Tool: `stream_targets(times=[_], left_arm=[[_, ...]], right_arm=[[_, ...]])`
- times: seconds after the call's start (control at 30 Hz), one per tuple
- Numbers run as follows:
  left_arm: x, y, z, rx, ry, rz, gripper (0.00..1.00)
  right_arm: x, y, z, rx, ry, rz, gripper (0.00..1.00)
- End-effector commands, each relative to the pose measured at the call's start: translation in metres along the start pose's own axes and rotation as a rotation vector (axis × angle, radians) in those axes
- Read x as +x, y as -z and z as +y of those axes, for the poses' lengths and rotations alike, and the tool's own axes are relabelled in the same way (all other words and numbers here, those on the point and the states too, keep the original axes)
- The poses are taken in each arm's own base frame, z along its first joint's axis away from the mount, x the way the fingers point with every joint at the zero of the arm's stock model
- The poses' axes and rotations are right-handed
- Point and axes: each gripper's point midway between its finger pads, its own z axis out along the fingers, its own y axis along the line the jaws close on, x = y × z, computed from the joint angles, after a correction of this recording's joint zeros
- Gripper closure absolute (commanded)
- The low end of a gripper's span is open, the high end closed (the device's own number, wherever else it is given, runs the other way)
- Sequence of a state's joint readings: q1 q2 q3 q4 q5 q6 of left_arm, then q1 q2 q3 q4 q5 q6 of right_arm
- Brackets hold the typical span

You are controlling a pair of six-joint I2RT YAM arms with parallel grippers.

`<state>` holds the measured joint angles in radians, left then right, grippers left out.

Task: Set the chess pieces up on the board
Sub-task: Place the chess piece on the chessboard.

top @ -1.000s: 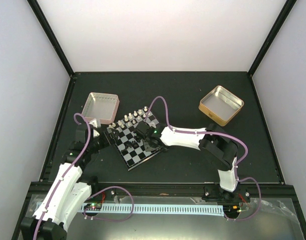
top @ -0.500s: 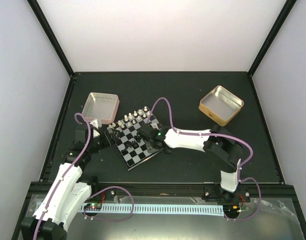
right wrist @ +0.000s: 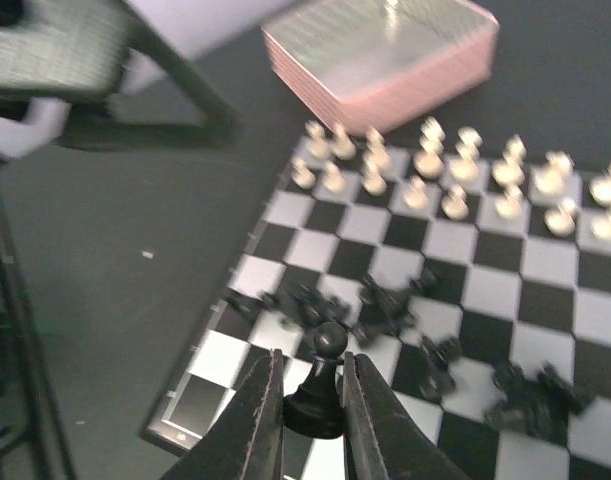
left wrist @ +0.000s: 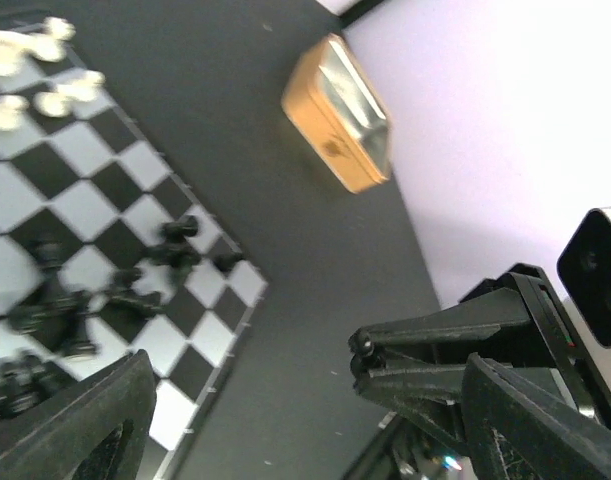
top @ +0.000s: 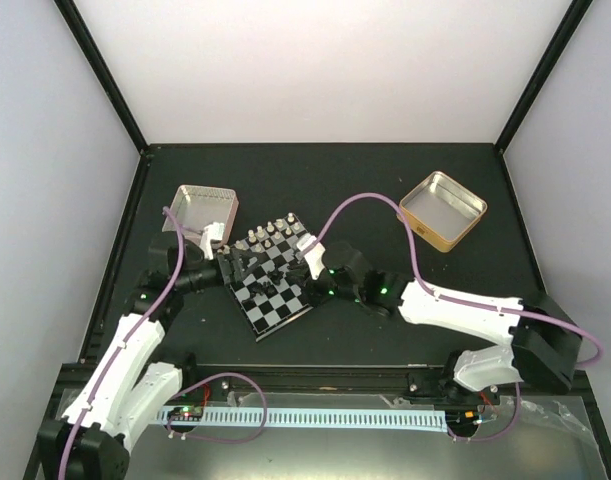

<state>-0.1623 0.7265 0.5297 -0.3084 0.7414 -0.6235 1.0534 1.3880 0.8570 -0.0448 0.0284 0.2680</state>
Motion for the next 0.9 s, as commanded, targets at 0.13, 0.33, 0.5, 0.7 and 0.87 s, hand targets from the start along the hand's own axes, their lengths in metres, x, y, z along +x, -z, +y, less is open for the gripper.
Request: stream_targets(times=[0.13,0.33,0.5,0.7,0.87], left_arm=[[0.012,-0.007,-0.071,0.282,-0.054,0.190,0.21],[0.028,-0.018,-0.073,0.305,-0.027,0.283,0.42],[0.032,-0.018,-0.075,0.327,-0.006,0.298,0.55],[0.036,-0.020,-0.078,0.347,-0.003,0.316,0.66],[0.038,-0.025,-0.075,0.341,0.004,0.326,0.74]], right_arm=[[-0.041,0.029,0.048,-0.243,0.269,-0.221,0.88],[-0.043,0.039,0.052,-0.268,0.312,-0.282,0.88],[-0.041,0.038,0.048,-0.249,0.310,-0.284,0.88],[-0.040,0.038,0.049,-0.254,0.308,-0.288,0.88],[-0.040,0.038,0.050,-0.263,0.316,-0.290,0.89]])
